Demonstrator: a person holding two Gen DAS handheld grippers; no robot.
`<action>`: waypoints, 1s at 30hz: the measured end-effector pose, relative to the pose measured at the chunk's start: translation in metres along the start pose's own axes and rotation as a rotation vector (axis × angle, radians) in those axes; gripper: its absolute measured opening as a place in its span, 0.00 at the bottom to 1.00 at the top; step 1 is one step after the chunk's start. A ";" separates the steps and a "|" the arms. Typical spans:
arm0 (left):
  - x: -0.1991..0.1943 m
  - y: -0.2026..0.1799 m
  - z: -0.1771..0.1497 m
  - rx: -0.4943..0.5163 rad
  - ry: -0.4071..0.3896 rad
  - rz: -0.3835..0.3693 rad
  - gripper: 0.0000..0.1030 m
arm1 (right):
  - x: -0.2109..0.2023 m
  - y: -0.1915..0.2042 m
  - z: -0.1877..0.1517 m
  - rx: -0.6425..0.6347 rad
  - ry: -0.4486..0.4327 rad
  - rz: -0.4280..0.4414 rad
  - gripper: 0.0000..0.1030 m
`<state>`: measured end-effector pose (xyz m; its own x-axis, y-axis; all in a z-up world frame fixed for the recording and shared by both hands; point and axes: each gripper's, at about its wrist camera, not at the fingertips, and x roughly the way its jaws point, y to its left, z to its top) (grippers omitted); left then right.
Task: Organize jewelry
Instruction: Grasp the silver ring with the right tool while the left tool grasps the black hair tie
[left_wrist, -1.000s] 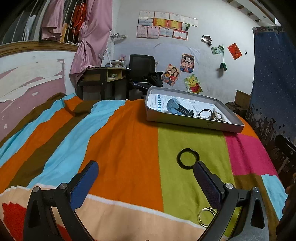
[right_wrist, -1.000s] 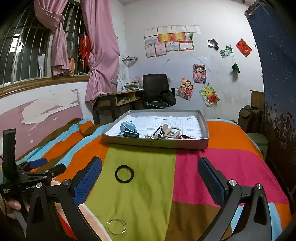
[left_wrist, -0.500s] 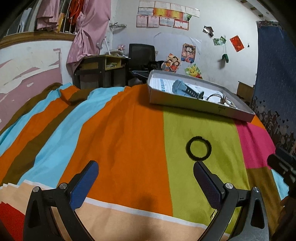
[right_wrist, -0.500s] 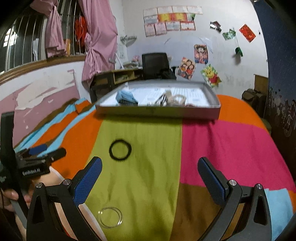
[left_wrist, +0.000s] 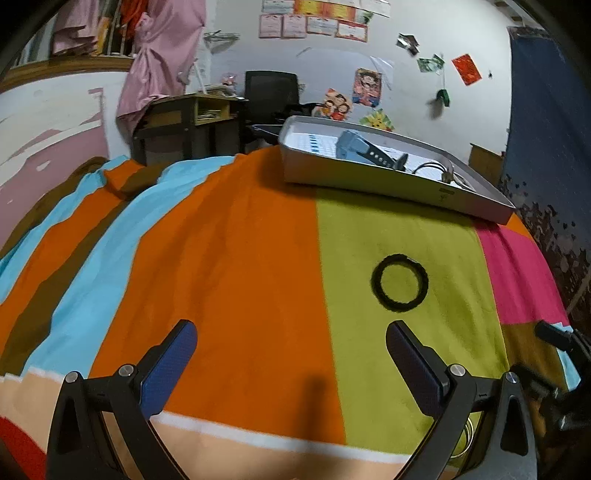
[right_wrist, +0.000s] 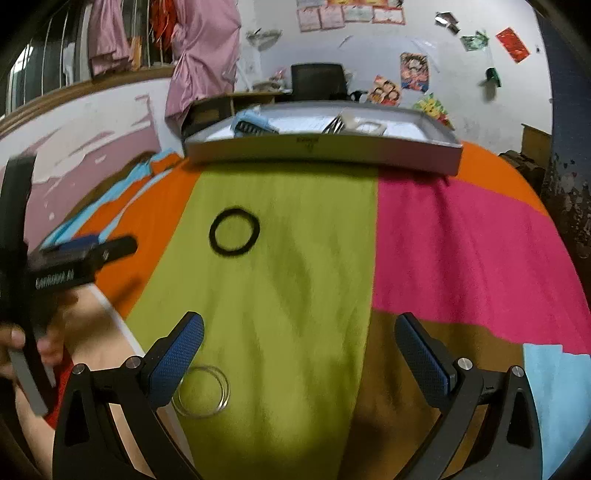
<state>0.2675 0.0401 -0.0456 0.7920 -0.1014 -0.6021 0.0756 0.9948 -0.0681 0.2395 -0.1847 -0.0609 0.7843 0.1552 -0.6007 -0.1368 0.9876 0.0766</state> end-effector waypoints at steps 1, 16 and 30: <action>0.003 -0.002 0.002 0.006 0.003 -0.010 1.00 | 0.002 0.002 -0.002 -0.012 0.015 0.007 0.99; 0.053 -0.025 0.005 0.083 0.080 -0.075 1.00 | 0.038 0.024 -0.025 -0.142 0.215 -0.041 0.99; 0.063 -0.023 0.004 0.064 0.091 -0.091 1.00 | 0.067 0.035 -0.005 -0.175 0.212 -0.170 0.99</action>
<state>0.3176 0.0111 -0.0788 0.7218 -0.1891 -0.6658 0.1860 0.9796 -0.0766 0.2845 -0.1397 -0.1024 0.6636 -0.0377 -0.7472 -0.1312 0.9774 -0.1658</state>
